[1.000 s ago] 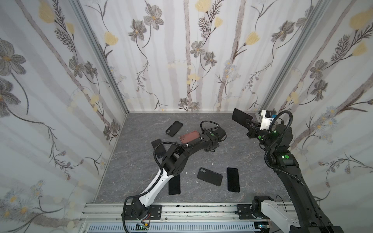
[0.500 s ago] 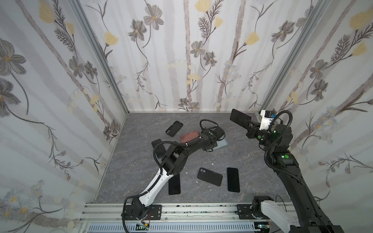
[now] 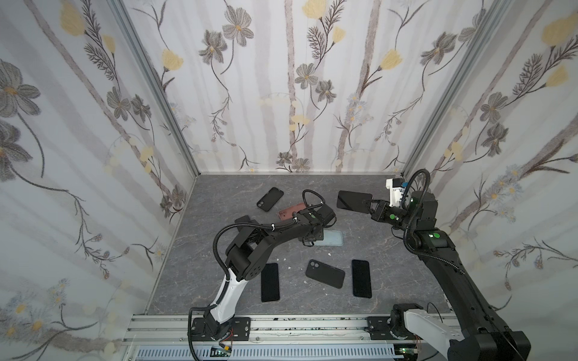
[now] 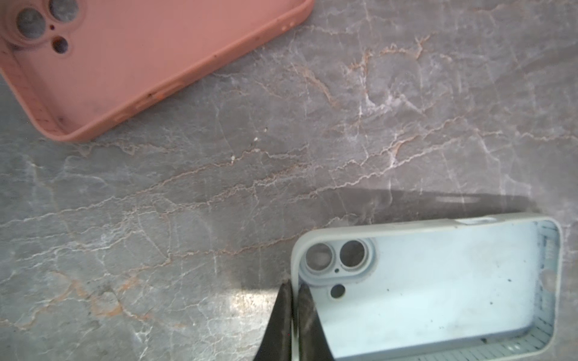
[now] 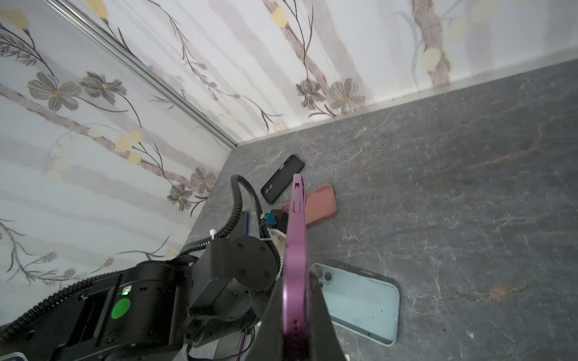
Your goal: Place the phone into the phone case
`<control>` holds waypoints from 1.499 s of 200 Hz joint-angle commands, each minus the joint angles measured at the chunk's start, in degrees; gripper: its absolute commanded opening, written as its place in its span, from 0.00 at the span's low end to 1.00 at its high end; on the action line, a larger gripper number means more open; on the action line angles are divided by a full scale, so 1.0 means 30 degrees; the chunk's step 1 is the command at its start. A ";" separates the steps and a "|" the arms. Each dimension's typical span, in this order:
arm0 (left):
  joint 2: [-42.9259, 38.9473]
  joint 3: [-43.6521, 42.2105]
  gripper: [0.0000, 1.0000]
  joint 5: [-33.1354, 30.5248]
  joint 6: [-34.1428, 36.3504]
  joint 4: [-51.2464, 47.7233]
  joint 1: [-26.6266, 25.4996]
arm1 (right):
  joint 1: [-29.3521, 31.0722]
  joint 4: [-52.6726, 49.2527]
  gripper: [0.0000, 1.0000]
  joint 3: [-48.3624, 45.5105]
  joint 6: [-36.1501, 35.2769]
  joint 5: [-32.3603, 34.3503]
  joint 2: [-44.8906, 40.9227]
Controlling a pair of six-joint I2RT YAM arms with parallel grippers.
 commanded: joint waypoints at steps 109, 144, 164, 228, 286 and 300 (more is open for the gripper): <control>-0.3797 -0.5147 0.25 0.5495 0.0575 0.6328 0.2388 | 0.1462 -0.1404 0.00 -0.0955 0.0714 -0.1913 0.4018; -0.3995 -0.6705 0.30 0.7648 -0.0294 0.9019 0.2745 | 0.1853 -0.0801 0.00 -0.0616 0.0700 -0.2995 0.6143; -0.3773 -0.7484 0.35 0.9344 -0.0607 1.0968 0.2751 | 0.1946 -0.0403 0.00 -0.0498 0.0740 -0.3356 0.7165; -0.3890 -0.9501 0.52 0.9519 -0.1868 1.3759 0.2893 | 0.2034 -0.0222 0.00 0.0144 0.0080 -0.4372 0.9427; -0.4563 -1.0518 0.48 0.9403 -0.1935 1.4786 0.2984 | 0.2037 0.0417 0.00 0.0220 -0.0008 -0.5016 1.0522; -0.4514 -1.0630 0.47 0.9443 -0.1978 1.5039 0.2989 | 0.2034 0.0535 0.00 0.0149 -0.0064 -0.5077 1.0800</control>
